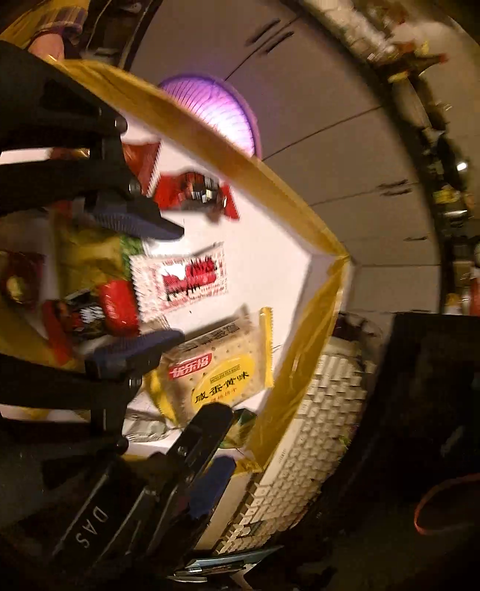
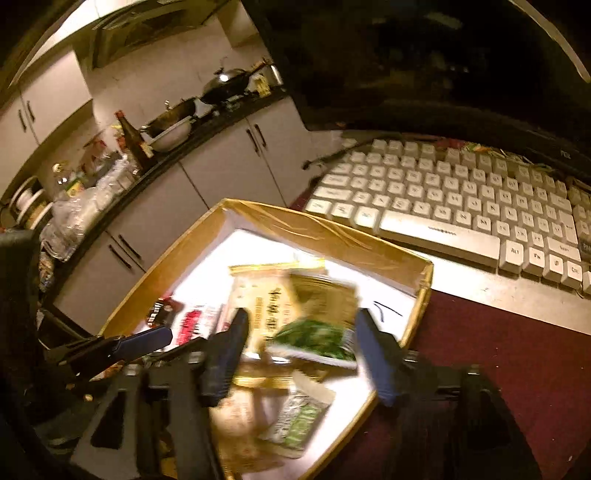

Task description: Organize snacks

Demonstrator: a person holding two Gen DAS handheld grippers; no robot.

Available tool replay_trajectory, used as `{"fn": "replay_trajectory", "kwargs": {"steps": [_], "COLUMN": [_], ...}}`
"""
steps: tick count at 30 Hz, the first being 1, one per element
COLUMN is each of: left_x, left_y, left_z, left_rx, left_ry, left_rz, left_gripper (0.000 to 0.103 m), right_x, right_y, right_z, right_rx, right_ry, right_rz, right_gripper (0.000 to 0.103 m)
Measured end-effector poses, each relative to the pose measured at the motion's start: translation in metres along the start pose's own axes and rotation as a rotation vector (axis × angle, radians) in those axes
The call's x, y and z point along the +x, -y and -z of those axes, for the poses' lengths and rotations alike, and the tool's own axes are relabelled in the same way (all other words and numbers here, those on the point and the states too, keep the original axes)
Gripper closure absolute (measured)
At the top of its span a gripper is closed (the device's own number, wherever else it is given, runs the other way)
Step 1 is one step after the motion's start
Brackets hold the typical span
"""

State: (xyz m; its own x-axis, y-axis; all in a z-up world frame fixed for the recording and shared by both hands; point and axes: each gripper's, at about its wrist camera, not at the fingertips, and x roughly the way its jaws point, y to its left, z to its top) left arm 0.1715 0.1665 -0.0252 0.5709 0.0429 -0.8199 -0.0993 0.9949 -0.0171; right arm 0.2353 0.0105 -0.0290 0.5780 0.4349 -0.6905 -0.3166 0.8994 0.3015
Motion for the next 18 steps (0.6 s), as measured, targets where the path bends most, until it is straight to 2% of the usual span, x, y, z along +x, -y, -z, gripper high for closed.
{"fn": "replay_trajectory", "kwargs": {"steps": [1,2,4,9,11,13,15,18], "left_x": [-0.011,-0.023,-0.042,-0.076,-0.090,-0.102,-0.109,-0.115], "left_y": [-0.001,-0.003,-0.007,-0.015,-0.016,-0.017,-0.015,-0.009], "left_z": [0.004,0.010,0.023,0.057,0.071,0.085,0.094,0.105], "left_rx": [-0.001,-0.013,-0.054,-0.118,-0.122,-0.141,-0.153,-0.150], "left_ry": [0.032,0.077,0.145,0.211,0.251,0.294,0.313,0.316], "left_rz": [-0.020,-0.041,-0.084,-0.169,-0.207,-0.216,-0.200,-0.168], "left_gripper": [0.033,0.024,0.020,0.020,0.020,0.020,0.020,0.020], "right_x": [-0.004,-0.009,-0.017,-0.035,-0.048,-0.067,-0.091,-0.116], "right_y": [-0.003,-0.005,-0.007,-0.007,-0.008,-0.012,-0.019,-0.019], "right_z": [0.001,0.001,0.000,0.000,0.003,0.012,0.032,0.062], "right_rx": [-0.005,-0.011,-0.013,0.000,0.013,0.025,-0.018,-0.052], "right_ry": [0.018,0.040,0.066,0.104,0.093,0.086,0.101,0.121], "right_rz": [0.002,0.002,-0.017,-0.074,-0.131,-0.182,-0.208,-0.198], "right_gripper": [0.017,0.017,0.016,0.015,0.015,0.015,0.013,0.009]}}
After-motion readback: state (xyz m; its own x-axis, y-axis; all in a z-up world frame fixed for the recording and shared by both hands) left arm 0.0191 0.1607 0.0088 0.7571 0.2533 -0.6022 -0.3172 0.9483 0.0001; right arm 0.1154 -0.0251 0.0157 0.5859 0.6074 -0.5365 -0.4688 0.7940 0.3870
